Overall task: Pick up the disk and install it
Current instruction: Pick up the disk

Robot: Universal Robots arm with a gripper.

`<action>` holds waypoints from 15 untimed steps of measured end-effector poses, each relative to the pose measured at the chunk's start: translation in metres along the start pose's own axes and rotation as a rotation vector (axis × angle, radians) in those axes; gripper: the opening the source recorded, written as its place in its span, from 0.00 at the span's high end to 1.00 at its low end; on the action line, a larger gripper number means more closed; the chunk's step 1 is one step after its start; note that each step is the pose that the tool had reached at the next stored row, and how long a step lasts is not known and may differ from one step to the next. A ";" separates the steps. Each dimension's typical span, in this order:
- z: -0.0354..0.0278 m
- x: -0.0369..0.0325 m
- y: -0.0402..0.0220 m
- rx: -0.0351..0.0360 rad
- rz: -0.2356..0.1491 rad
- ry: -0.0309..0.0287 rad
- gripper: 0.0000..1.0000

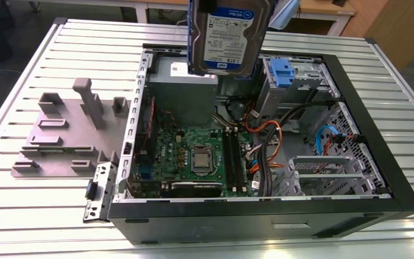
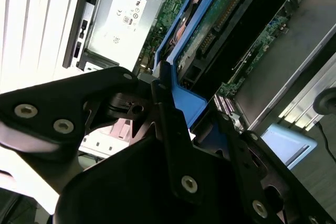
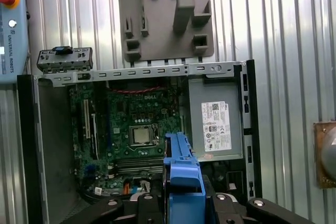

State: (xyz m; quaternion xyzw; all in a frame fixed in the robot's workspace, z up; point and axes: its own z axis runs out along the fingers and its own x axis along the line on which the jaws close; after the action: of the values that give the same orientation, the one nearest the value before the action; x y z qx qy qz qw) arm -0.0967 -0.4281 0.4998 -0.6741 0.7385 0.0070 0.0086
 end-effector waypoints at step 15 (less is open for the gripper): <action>-0.0001 0.0061 -0.0159 0.0001 0.006 0.0000 0.64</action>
State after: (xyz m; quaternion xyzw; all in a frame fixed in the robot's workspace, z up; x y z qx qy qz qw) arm -0.0814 -0.4356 0.4997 -0.6720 0.7404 0.0070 0.0086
